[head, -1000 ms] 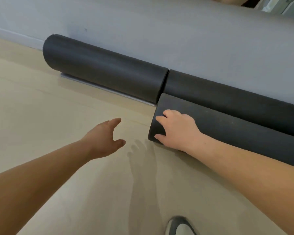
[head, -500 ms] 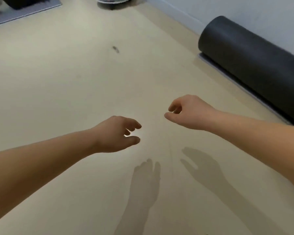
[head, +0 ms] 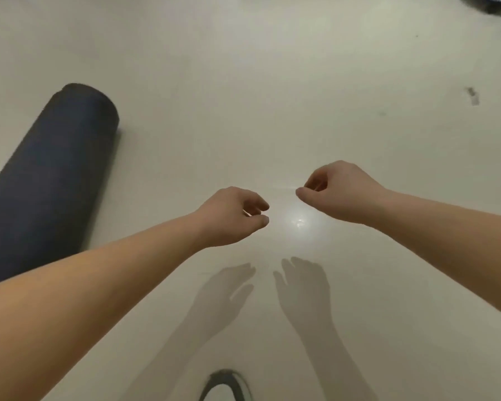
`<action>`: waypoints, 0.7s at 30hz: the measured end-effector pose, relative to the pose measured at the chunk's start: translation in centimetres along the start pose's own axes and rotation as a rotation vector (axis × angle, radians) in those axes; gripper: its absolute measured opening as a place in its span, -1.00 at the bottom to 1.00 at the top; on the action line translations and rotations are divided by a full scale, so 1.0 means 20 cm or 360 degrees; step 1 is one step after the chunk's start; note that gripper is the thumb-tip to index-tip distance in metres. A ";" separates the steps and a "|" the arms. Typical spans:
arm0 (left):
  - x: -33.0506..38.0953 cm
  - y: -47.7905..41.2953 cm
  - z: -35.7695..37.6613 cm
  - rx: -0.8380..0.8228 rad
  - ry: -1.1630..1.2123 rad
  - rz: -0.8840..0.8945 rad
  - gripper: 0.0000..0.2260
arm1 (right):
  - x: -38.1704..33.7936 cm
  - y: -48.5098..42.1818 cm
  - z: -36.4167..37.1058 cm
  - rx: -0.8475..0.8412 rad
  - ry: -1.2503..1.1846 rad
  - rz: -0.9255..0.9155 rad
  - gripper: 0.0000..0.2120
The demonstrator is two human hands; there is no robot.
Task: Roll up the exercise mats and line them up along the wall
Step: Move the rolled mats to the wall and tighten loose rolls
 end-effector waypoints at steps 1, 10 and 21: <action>-0.12 0.02 -0.09 0.0049 0.0034 -0.0057 -0.70 | -0.12 -0.05 0.10 -0.0044 -0.0004 -0.0030 -0.79; -1.05 0.38 -0.78 0.0513 -0.0052 -0.0420 -0.61 | -0.98 -0.24 0.85 -0.0428 -0.0114 -0.0248 -0.83; -2.06 1.00 -1.25 0.0828 -0.0107 -0.1324 -0.12 | -1.67 -0.18 1.29 -0.0650 -0.0110 -0.0553 -0.82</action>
Point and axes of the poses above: each hand's wrist, its own y-axis away from the middle knuckle, its own z-axis out of the palm, x = y × z, the point moved 10 cm from there along -y, towards the middle knuckle, and after that the axes turned 1 degree about -z, right-handed, at the moved point
